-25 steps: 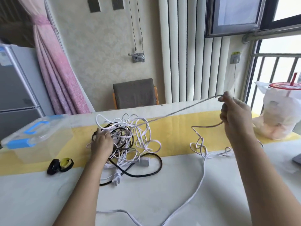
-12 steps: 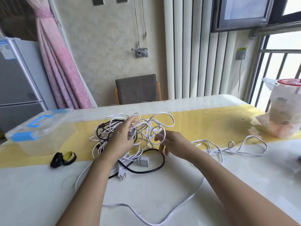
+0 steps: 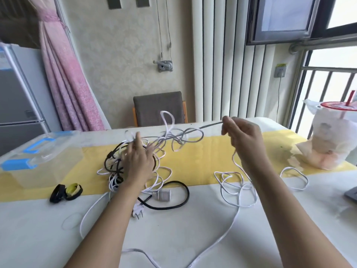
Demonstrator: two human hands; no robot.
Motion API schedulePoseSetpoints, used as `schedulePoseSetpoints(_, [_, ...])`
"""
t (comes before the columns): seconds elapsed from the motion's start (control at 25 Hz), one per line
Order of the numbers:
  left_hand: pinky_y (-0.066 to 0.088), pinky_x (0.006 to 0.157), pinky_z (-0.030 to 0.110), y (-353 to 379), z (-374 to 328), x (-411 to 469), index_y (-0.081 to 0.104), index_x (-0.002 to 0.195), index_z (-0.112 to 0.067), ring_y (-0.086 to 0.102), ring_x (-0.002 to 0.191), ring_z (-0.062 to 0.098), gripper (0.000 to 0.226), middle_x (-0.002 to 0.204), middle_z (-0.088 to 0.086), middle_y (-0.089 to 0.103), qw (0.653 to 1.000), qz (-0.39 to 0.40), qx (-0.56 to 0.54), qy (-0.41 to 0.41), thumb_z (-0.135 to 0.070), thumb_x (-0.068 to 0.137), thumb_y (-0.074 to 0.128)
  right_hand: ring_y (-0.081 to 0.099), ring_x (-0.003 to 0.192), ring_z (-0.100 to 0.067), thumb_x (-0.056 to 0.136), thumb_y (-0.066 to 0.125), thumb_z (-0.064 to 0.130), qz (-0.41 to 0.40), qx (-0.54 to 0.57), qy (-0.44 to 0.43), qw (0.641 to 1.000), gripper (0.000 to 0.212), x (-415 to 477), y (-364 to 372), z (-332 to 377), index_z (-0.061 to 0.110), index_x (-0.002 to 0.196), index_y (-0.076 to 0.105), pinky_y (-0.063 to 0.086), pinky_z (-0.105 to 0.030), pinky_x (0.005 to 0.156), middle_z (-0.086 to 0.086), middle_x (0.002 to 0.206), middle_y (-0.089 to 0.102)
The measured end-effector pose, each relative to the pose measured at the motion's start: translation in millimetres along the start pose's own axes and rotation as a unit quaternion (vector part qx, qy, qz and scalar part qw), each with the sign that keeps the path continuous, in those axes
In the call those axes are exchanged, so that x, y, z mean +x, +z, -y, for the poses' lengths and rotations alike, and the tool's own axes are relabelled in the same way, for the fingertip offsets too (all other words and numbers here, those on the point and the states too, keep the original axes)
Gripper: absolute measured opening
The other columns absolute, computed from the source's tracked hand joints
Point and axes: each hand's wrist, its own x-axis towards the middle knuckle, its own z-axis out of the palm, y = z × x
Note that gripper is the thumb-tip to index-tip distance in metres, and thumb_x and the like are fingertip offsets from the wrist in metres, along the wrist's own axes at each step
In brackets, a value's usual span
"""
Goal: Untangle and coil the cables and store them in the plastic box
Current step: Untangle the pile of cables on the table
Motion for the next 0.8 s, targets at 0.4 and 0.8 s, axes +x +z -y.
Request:
schedulePoseSetpoints(0.4, [0.036,0.069,0.033,-12,-11,-10,0.049,0.085,-0.013,0.056,0.088,0.029,0.029,0.087,0.007,0.061,0.982,0.025,-0.178,-0.055,-0.041,0.093,0.051,0.06,0.098,-0.029,0.087,0.048,0.01,0.078,-0.482,0.136,0.862,0.026,16,-27,-43,0.013,0.092,0.073,0.046,-0.031,0.076,-0.008,0.103,0.069])
schedulePoseSetpoints(0.8, [0.023,0.052,0.034,-20,-16,-20,0.037,0.065,-0.013,0.038,0.053,0.019,0.047,0.055,-0.003,0.041,0.994,0.021,-0.108,0.018,-0.049,0.09,0.051,0.043,0.083,-0.021,0.094,0.048,0.044,0.242,-0.451,0.065,0.857,0.042,-13,23,-30,0.01,0.09,0.072,0.031,-0.03,0.067,-0.007,0.082,0.056])
